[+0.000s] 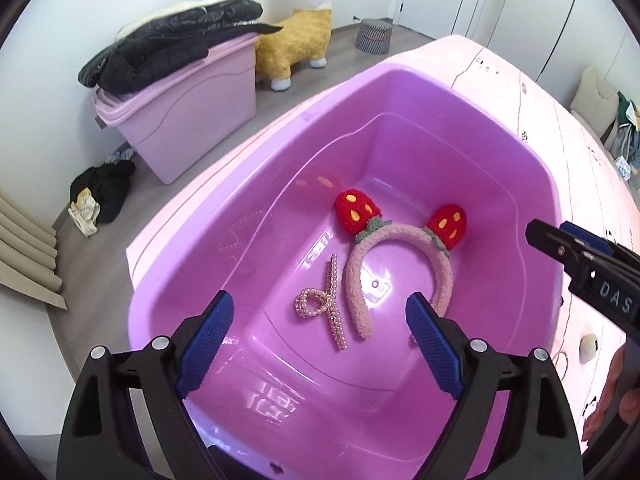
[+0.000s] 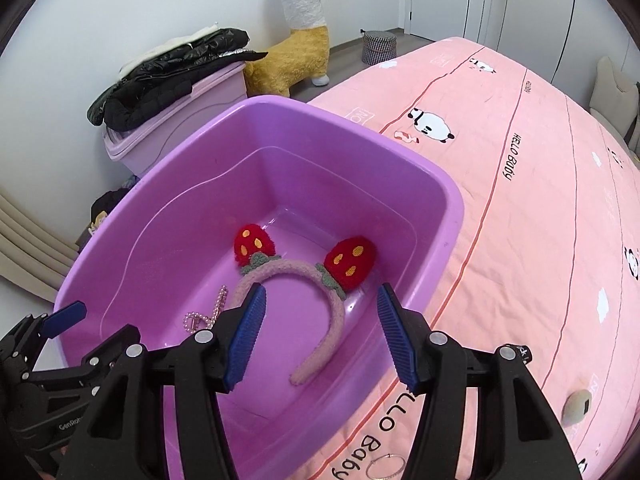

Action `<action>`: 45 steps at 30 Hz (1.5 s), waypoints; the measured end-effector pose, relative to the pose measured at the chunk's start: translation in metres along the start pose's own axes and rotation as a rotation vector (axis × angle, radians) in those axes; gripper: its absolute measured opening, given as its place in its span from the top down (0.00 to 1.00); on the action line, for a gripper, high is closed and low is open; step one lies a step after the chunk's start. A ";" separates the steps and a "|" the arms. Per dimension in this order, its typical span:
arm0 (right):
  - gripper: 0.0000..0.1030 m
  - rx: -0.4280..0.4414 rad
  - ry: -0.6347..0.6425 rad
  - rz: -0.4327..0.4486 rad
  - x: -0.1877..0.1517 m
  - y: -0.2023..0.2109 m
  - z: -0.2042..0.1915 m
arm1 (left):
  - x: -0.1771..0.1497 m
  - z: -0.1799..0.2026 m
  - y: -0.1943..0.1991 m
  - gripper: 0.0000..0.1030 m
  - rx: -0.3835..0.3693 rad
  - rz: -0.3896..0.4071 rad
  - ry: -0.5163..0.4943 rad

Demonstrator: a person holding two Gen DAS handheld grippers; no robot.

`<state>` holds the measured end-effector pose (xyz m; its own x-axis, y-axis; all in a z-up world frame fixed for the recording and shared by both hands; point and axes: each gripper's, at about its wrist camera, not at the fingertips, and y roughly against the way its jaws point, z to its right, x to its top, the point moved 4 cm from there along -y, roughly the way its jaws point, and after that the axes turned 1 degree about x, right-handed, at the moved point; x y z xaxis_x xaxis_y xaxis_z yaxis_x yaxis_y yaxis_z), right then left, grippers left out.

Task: Organize jewelry
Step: 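Move both tools back over the remaining jewelry on the bedspread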

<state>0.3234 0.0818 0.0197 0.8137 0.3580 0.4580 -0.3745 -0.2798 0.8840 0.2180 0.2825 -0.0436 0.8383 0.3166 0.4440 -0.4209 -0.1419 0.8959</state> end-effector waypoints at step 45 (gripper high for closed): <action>0.44 -0.281 -0.607 0.167 -0.402 0.176 0.200 | -0.194 0.193 0.052 0.07 -0.233 0.055 -0.412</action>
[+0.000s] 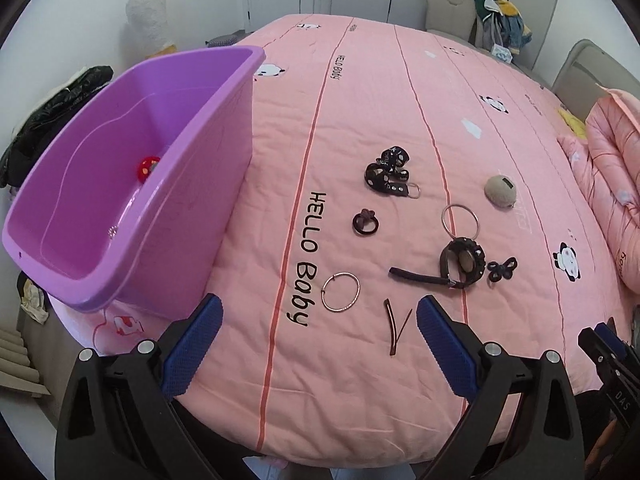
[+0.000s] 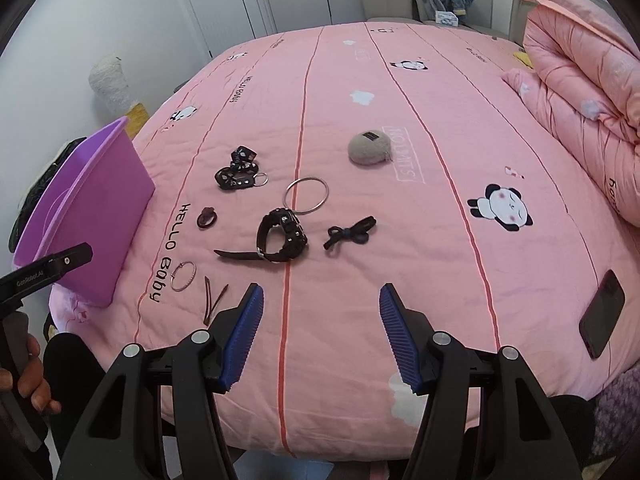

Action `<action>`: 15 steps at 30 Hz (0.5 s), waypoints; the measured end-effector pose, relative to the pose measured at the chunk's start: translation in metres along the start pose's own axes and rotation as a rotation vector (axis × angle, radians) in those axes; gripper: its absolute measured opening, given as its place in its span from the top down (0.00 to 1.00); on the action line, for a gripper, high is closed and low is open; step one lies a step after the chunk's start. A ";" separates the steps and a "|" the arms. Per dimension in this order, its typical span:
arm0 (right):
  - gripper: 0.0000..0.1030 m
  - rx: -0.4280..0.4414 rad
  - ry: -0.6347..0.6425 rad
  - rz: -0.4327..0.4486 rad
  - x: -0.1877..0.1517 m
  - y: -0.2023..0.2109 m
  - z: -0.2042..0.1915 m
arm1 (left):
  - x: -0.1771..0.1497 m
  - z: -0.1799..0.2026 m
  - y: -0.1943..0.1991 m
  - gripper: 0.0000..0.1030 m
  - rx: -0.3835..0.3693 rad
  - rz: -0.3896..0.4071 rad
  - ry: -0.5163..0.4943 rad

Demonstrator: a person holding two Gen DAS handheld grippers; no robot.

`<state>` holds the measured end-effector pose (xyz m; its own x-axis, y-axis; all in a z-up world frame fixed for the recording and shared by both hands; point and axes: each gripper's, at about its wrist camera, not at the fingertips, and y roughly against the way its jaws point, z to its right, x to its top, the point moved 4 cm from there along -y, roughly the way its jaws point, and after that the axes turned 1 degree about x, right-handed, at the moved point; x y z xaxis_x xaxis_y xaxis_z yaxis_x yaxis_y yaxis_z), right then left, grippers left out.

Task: Organize jewelry
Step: 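Move both tools back over the remaining jewelry on the bedspread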

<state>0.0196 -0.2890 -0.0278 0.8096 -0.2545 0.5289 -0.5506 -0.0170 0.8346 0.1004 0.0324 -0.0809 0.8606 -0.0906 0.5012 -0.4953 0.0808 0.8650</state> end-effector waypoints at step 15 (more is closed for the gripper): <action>0.44 0.022 -0.069 -0.065 -0.004 -0.067 0.021 | -0.035 -0.016 -0.086 0.07 0.039 -0.131 0.026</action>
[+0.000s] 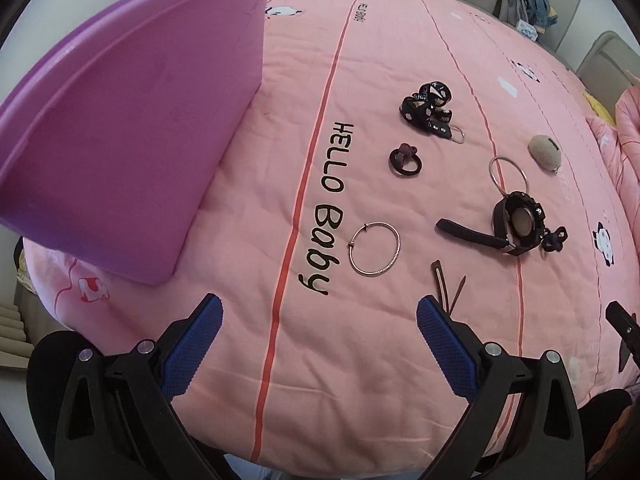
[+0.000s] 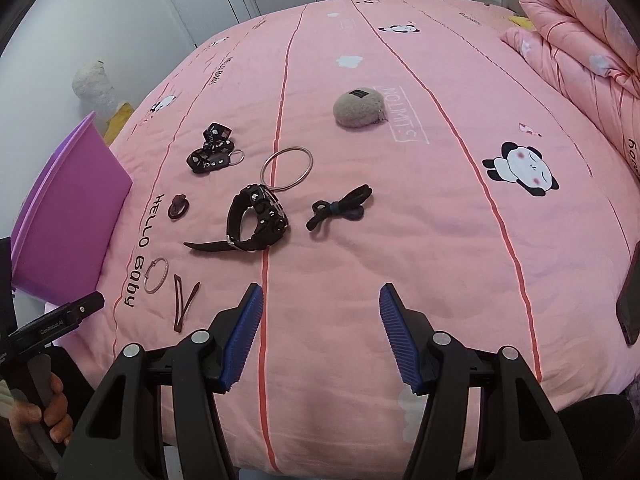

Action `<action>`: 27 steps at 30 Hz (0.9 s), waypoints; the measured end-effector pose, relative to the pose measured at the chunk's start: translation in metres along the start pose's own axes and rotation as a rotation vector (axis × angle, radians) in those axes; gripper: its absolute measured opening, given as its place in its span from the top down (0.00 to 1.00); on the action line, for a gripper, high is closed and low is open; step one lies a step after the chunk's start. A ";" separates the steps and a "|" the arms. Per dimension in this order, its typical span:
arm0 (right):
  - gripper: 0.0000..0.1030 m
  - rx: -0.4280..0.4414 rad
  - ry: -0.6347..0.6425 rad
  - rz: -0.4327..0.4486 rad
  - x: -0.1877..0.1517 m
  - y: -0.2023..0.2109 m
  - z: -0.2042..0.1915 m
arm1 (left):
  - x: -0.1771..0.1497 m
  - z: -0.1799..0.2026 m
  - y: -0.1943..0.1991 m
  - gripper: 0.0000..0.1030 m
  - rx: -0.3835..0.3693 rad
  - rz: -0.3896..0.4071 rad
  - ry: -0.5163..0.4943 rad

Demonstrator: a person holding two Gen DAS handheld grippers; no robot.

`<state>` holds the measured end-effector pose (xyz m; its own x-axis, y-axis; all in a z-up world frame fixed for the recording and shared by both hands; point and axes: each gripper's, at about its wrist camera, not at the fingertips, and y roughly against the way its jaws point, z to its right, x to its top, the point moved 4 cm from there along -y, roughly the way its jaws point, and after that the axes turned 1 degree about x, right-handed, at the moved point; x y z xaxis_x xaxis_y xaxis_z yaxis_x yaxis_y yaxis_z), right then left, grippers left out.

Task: Organize jewelry
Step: 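Move both tools back over the remaining jewelry on the bedspread, then grasp the silver bangle with the left tool while the right tool grasps the black bow tie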

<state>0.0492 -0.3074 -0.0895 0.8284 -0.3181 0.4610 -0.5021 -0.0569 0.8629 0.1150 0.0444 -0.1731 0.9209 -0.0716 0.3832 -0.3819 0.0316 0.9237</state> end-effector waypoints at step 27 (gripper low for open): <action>0.44 -0.056 -0.053 -0.055 0.044 -0.092 0.021 | 0.022 0.033 -0.087 0.07 0.000 -0.066 -0.051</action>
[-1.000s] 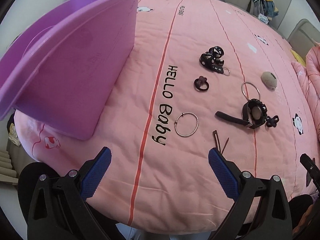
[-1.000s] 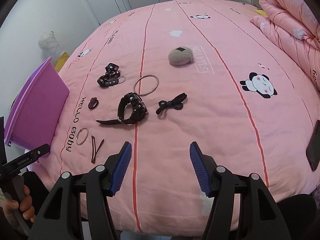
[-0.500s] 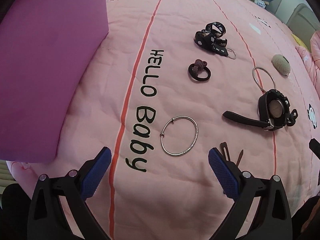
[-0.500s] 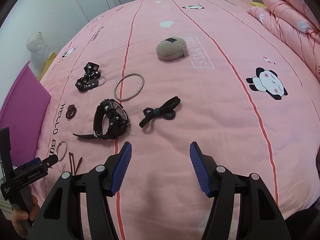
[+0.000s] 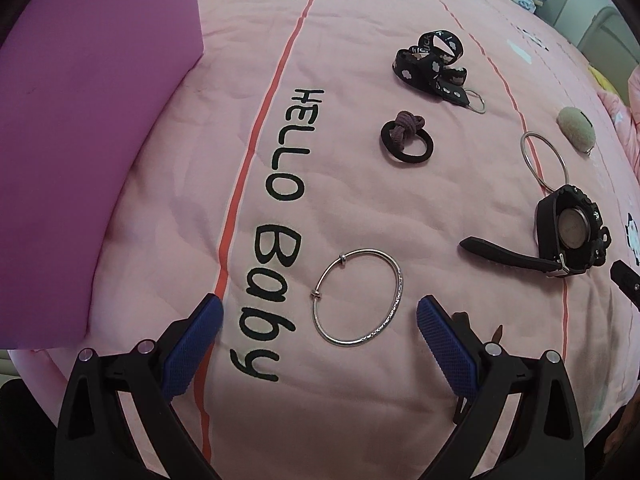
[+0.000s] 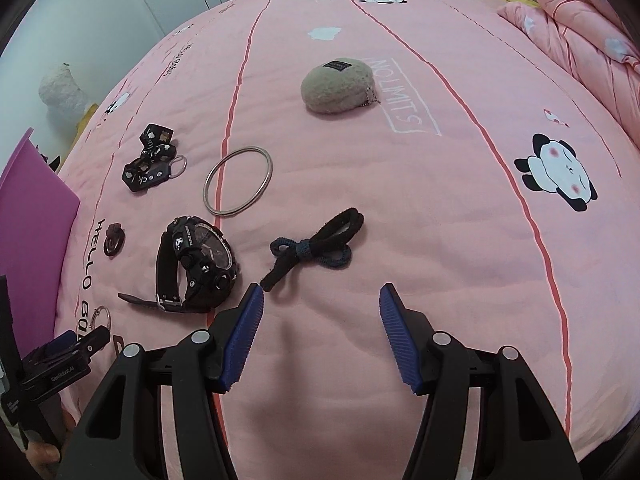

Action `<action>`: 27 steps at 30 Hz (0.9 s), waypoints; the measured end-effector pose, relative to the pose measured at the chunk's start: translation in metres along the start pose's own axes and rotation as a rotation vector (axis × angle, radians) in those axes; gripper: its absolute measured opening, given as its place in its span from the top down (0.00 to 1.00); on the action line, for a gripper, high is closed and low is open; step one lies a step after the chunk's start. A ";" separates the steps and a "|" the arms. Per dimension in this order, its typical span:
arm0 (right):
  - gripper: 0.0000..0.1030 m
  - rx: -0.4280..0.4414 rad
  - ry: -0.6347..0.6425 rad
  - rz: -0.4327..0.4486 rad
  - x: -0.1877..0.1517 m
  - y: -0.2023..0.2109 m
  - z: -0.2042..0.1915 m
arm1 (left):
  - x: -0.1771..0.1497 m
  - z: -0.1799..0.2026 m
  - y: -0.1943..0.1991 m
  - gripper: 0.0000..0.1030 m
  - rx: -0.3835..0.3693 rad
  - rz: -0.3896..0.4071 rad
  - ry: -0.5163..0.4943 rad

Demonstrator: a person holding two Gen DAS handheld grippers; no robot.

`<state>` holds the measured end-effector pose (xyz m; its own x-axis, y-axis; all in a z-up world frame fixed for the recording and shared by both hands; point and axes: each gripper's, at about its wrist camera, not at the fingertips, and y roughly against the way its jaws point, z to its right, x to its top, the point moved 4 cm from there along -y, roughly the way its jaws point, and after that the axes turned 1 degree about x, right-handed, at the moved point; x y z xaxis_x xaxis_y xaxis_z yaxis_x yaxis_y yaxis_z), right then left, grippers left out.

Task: Organize jewelry
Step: 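Grasp the silver bangle with the left tool while the right tool grasps the black bow tie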

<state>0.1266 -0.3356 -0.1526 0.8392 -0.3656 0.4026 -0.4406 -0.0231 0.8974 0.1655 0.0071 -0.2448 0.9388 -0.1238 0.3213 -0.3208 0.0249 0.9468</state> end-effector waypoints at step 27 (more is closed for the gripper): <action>0.44 -0.154 0.108 -0.008 0.016 -0.050 -0.013 | 0.008 0.011 -0.019 0.05 0.061 0.060 -0.028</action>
<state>0.1660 -0.3277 -0.1888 0.8757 -0.2634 0.4048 -0.3866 0.1201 0.9144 0.1775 -0.0047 -0.2606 0.9140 -0.1521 0.3760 -0.3842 -0.0276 0.9228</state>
